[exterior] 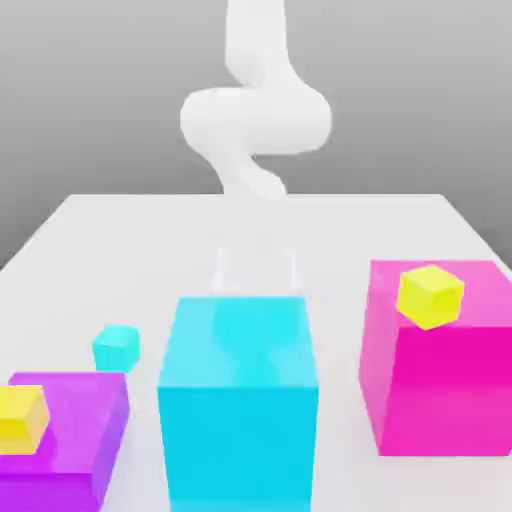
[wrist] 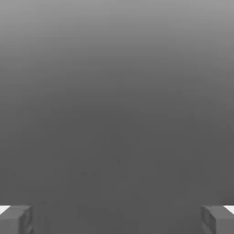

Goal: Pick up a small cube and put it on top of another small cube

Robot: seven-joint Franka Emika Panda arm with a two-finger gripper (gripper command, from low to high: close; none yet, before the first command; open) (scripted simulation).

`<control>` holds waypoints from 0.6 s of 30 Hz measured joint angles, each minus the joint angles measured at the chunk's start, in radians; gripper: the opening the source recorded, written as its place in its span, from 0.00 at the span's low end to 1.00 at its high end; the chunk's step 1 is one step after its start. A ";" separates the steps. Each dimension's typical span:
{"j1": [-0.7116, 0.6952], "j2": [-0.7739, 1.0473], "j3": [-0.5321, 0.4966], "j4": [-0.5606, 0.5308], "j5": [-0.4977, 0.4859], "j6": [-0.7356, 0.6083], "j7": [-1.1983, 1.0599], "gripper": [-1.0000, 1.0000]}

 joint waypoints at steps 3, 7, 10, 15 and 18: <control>-0.100 0.093 -0.003 -0.093 -0.008 0.078 0.137 0.50; -0.234 0.216 -0.007 -0.213 -0.015 0.180 0.313 0.50; -0.333 0.310 -0.017 -0.306 -0.023 0.259 0.450 0.50; -0.481 0.460 -0.045 -0.454 -0.035 0.385 0.667 0.50; -0.564 0.549 -0.067 -0.542 -0.039 0.460 0.793 0.50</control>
